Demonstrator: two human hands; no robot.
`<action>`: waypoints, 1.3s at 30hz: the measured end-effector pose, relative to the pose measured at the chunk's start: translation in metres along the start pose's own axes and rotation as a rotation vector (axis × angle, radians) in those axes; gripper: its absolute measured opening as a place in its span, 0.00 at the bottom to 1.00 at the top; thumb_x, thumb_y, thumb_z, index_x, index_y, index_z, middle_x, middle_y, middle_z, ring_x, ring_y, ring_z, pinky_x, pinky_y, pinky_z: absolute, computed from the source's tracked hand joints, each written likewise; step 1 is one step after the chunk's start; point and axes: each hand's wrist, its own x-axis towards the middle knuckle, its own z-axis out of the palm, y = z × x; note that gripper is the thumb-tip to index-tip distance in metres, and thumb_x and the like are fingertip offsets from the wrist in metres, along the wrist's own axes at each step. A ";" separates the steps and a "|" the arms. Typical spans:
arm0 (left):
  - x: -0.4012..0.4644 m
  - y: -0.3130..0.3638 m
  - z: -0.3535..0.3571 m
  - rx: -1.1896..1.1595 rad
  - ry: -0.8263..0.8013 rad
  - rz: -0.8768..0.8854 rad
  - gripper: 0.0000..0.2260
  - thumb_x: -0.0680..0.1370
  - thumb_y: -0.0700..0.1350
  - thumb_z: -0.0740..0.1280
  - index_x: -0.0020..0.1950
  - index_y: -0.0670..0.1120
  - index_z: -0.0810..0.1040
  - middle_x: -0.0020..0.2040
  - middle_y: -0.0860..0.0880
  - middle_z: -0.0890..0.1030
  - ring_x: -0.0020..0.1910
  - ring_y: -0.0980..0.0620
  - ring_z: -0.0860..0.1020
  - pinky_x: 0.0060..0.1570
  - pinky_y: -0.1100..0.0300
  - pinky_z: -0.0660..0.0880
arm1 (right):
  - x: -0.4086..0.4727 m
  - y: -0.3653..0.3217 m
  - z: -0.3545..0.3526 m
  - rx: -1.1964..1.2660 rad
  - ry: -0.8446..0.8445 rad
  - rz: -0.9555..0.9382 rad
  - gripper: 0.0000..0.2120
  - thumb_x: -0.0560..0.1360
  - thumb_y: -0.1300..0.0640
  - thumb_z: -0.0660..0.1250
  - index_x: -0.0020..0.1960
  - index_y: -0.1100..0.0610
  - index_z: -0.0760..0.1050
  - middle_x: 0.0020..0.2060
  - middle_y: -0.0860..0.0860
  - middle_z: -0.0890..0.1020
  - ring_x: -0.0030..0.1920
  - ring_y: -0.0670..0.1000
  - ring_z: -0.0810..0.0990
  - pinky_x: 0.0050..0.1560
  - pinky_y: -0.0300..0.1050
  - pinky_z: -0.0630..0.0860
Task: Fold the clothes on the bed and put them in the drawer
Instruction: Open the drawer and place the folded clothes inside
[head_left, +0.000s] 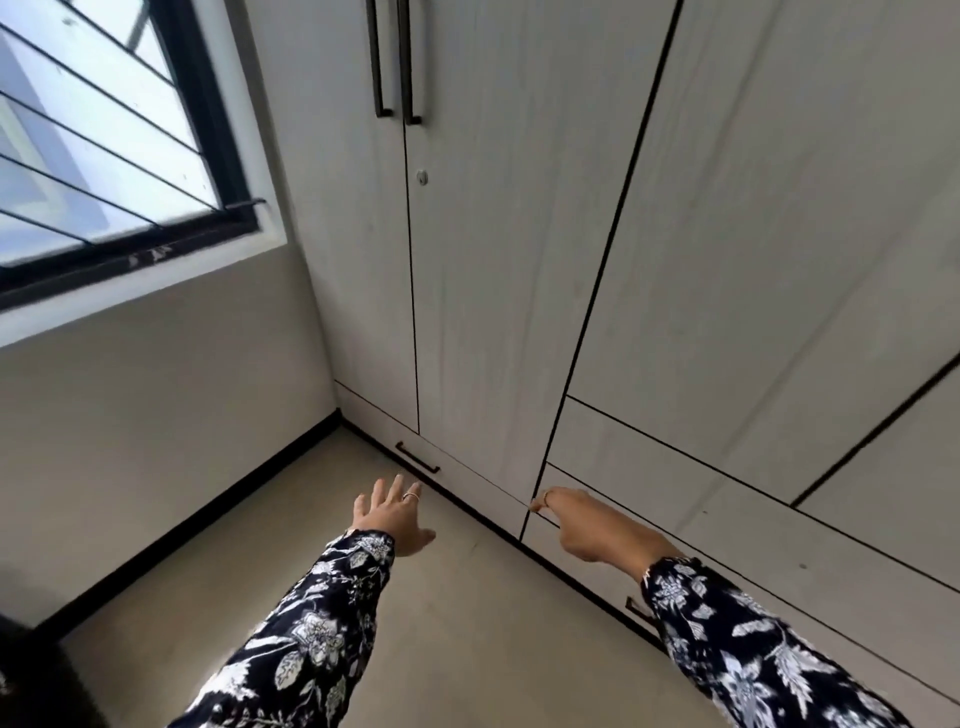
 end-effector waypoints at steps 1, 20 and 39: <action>0.009 0.000 0.000 -0.015 -0.006 0.000 0.35 0.79 0.58 0.61 0.79 0.51 0.45 0.79 0.48 0.43 0.78 0.44 0.42 0.75 0.44 0.44 | 0.012 0.000 -0.003 -0.010 -0.009 -0.020 0.31 0.74 0.74 0.51 0.71 0.50 0.67 0.72 0.52 0.66 0.69 0.52 0.70 0.64 0.42 0.67; 0.314 -0.145 0.046 -0.074 -0.073 -0.085 0.34 0.81 0.54 0.58 0.79 0.50 0.40 0.79 0.48 0.43 0.78 0.45 0.44 0.75 0.48 0.48 | 0.410 -0.034 0.124 -0.040 -0.381 -0.028 0.21 0.78 0.62 0.54 0.71 0.62 0.65 0.71 0.57 0.67 0.69 0.57 0.69 0.69 0.48 0.65; 0.608 -0.209 0.256 -0.119 0.145 0.153 0.35 0.82 0.49 0.57 0.76 0.52 0.31 0.77 0.51 0.33 0.77 0.47 0.37 0.75 0.50 0.42 | 0.772 0.040 0.336 0.182 -0.313 0.106 0.35 0.79 0.52 0.63 0.79 0.57 0.48 0.78 0.54 0.55 0.76 0.55 0.56 0.75 0.48 0.56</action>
